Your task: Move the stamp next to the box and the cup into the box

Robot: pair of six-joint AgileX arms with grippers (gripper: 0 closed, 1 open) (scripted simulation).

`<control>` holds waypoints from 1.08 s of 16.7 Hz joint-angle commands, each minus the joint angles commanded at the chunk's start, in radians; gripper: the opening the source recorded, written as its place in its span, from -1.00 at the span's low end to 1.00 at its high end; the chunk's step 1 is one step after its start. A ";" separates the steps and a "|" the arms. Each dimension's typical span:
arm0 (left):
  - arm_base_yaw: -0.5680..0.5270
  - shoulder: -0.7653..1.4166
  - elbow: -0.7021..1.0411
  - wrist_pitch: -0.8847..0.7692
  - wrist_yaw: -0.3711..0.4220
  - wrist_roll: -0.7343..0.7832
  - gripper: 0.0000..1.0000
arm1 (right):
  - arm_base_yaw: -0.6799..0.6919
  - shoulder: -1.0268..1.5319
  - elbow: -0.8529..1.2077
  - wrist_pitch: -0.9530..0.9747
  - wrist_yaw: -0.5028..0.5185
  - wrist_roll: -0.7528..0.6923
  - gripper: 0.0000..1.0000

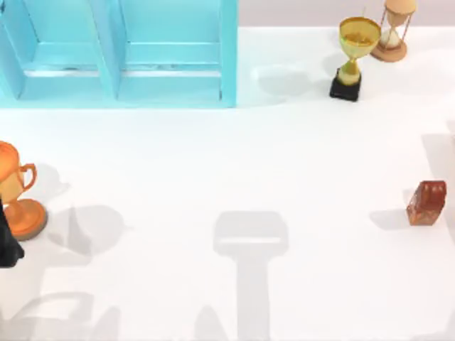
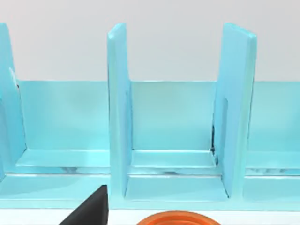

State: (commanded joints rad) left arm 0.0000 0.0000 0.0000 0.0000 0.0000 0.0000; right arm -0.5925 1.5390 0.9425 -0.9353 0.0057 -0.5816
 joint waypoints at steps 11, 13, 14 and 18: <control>0.000 0.000 0.000 0.000 0.000 0.000 1.00 | 0.000 -0.001 0.000 0.000 0.000 0.000 1.00; 0.000 0.000 0.000 0.000 0.000 0.000 1.00 | -0.001 -0.001 0.016 -0.017 -0.001 -0.001 1.00; 0.000 0.000 0.000 0.000 0.000 0.000 1.00 | -0.002 -0.003 0.038 -0.040 -0.001 -0.002 1.00; 0.000 0.000 0.000 0.000 0.000 0.000 1.00 | -0.007 -0.022 0.183 -0.219 -0.001 -0.004 1.00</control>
State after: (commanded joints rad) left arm 0.0000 0.0000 0.0000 0.0000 0.0000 0.0000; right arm -0.5997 1.5167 1.1256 -1.1548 0.0045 -0.5856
